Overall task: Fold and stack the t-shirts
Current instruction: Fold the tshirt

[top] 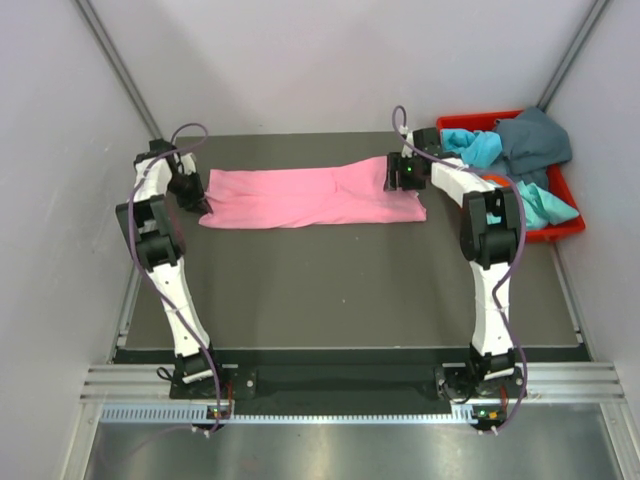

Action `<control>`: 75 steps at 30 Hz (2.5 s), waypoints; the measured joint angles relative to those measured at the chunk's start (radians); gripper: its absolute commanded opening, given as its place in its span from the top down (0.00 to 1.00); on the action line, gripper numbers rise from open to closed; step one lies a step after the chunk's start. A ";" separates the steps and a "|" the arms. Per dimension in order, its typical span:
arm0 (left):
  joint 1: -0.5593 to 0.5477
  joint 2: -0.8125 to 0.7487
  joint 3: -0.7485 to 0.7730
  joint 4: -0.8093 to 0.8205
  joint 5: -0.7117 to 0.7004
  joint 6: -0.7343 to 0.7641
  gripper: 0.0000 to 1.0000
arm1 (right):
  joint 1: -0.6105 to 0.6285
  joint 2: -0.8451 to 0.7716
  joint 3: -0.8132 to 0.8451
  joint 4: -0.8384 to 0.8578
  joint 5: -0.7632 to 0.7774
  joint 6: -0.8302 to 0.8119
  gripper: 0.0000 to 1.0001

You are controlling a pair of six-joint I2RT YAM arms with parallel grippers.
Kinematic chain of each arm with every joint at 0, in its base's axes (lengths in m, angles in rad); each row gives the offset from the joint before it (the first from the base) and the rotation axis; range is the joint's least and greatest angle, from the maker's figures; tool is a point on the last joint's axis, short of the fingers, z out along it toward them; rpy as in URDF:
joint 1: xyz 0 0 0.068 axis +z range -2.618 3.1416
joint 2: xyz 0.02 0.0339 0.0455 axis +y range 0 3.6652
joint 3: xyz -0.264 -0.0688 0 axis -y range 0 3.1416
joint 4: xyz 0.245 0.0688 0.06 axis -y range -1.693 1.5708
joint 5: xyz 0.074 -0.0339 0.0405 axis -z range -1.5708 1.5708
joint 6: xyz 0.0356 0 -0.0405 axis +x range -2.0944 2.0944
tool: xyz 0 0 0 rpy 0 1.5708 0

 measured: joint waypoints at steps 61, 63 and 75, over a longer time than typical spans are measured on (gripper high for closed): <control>-0.045 -0.663 -0.694 -0.072 0.052 -0.004 0.69 | 0.032 -0.069 0.101 0.003 0.022 0.052 0.36; -0.058 -0.644 -0.694 -0.068 0.071 -0.008 0.70 | 0.032 -0.116 0.038 0.007 0.005 0.065 0.36; -0.089 -0.385 -0.551 -0.049 0.080 -0.025 0.72 | 0.024 -0.150 -0.135 -0.005 -0.021 0.082 0.36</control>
